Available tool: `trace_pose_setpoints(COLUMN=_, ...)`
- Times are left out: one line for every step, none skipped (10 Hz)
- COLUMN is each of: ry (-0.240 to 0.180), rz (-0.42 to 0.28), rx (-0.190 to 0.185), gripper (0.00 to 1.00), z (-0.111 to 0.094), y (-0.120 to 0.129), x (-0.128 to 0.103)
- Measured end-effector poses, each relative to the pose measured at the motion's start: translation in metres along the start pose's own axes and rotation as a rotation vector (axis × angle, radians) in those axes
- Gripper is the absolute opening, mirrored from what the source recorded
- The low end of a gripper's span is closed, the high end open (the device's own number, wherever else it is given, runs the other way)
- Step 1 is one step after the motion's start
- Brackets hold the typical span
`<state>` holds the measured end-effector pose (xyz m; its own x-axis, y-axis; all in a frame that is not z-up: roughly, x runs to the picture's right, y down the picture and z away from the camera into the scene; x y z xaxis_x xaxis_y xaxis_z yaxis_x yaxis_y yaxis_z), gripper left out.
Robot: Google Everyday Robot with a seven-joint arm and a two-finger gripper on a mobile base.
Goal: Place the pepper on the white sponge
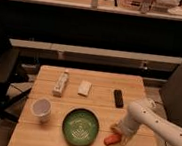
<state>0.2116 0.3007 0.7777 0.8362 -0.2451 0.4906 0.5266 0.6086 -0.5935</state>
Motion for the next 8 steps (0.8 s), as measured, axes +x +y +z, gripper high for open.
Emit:
trace_pose_setpoints(ry=0.000, rz=-0.006, rx=0.000, gripper=0.25, z=-0.0031, y=-0.0030, x=-0.0020)
trace_pose_setpoints(ry=0.000, rz=-0.006, rx=-0.001, gripper=0.18, z=-0.0046, y=-0.0029, x=-0.0022)
trace_pose_setpoints(ry=0.002, rz=-0.006, rx=-0.003, gripper=0.09, z=-0.0052, y=-0.0017, x=-0.0011)
trace_pose_setpoints(ry=0.007, rz=-0.008, rx=-0.002, gripper=0.03, z=-0.0058, y=-0.0020, x=0.0005)
trace_pose_setpoints(ry=0.006, rz=-0.008, rx=-0.003, gripper=0.01, z=-0.0059, y=-0.0014, x=0.0003)
trace_pose_setpoints(ry=0.006, rz=-0.005, rx=-0.005, gripper=0.00, z=-0.0051, y=0.0002, x=0.0010)
trace_pose_setpoints(ry=0.004, rz=-0.002, rx=-0.004, gripper=0.00, z=-0.0052, y=0.0005, x=0.0016)
trace_pose_setpoints(ry=0.008, rz=0.000, rx=0.000, gripper=0.00, z=-0.0085, y=-0.0035, x=0.0037)
